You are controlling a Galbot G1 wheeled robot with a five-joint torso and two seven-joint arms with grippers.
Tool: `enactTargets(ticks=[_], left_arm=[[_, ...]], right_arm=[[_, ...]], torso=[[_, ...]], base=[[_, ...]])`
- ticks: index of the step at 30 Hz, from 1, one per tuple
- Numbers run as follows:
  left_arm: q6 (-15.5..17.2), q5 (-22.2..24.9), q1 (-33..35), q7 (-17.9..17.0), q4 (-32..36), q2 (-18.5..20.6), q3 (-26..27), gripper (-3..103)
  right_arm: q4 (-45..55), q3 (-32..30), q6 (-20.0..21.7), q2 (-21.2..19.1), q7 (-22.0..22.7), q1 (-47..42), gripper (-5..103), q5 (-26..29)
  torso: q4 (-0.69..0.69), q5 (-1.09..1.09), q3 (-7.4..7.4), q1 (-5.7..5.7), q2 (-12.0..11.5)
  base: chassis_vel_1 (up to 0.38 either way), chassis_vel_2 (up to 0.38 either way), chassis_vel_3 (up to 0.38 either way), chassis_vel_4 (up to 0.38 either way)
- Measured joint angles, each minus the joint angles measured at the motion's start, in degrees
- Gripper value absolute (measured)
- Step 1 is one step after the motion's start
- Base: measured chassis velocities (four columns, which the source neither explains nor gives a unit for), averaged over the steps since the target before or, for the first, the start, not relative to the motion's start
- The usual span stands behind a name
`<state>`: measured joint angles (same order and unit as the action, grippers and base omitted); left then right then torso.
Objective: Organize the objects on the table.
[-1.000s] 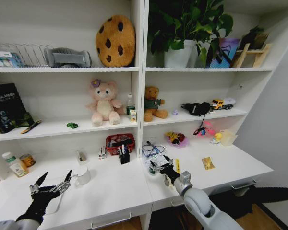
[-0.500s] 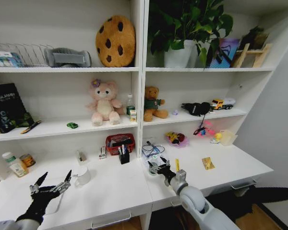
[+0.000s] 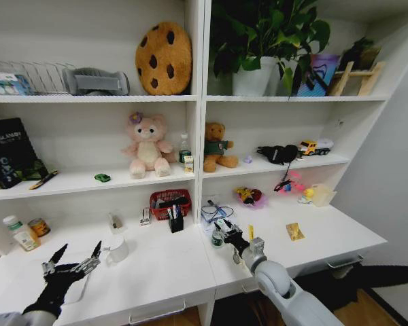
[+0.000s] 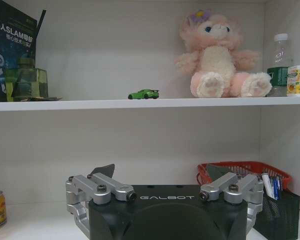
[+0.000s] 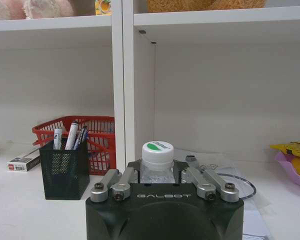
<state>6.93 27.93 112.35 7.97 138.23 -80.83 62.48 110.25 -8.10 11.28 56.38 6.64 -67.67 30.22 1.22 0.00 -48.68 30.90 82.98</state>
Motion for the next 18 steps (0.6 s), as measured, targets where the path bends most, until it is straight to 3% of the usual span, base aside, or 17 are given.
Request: enactTargets(ticks=[2,11,18], left_arm=[[0.0,0.0,0.0,0.0,0.0,0.0,0.0,100],[0.0,0.0,0.0,0.0,0.0,0.0,0.0,100],[0.0,0.0,0.0,0.0,0.0,0.0,0.0,100]], right_arm=[[0.0,0.1,0.1,0.0,0.0,0.0,30,0.0],[2.1,-0.7,-0.8,-0.4,-0.9,-1.2,30,1.6],[16.9,-8.6,-0.6,-2.9,0.9,-13.3,30,4.8]], torso=[[0.0,0.0,0.0,0.0,0.0],[0.0,0.02,-0.01,0.01,0.0],[0.01,0.0,0.0,0.0,0.0]], base=[[0.0,0.0,0.0,0.0],[0.0,0.0,0.0,0.0],[0.0,0.0,0.0,0.0]])
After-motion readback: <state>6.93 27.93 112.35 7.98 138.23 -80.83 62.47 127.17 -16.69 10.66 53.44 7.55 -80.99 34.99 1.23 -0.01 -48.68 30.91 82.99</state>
